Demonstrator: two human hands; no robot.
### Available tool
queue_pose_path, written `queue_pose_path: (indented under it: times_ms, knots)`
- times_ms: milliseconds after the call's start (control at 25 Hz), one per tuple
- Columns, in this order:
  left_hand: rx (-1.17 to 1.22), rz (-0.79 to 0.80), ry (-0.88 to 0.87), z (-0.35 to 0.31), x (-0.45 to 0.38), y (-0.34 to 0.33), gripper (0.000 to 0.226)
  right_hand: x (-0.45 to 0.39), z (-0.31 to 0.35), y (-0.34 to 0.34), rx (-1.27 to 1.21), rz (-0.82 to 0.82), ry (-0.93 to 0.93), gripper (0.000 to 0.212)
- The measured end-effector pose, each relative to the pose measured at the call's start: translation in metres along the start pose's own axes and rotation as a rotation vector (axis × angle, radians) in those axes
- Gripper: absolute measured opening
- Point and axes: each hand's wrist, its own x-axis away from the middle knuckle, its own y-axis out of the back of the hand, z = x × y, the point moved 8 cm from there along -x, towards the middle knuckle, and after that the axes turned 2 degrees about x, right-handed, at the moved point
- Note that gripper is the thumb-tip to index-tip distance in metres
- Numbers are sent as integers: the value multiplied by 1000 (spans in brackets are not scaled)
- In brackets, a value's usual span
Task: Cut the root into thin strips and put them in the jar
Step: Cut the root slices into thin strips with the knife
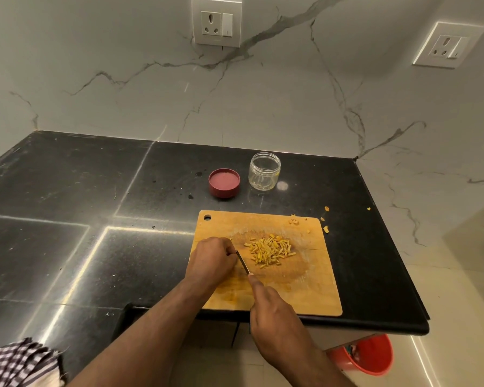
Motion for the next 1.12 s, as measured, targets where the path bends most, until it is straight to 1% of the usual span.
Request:
queue_pose_path:
  times_ms: [200,440,800,960,1120]
  knots:
    - [18,9,13,2,-1,-1,10,17,-5,1,25,29,11,53]
    - [23,24,-27,3,0,-3,21,10,-3,7,-34,-28,-14,53]
    - [47,29,20,4,0,-1,14,-2,5,-3,-8,20,-16,54]
    - [46,26,28,4,1,-2,12,13,0,-6,-33,41,-16,53]
    - [55,42,18,7,0,-4,13,21,-4,0,-52,-10,-16,54]
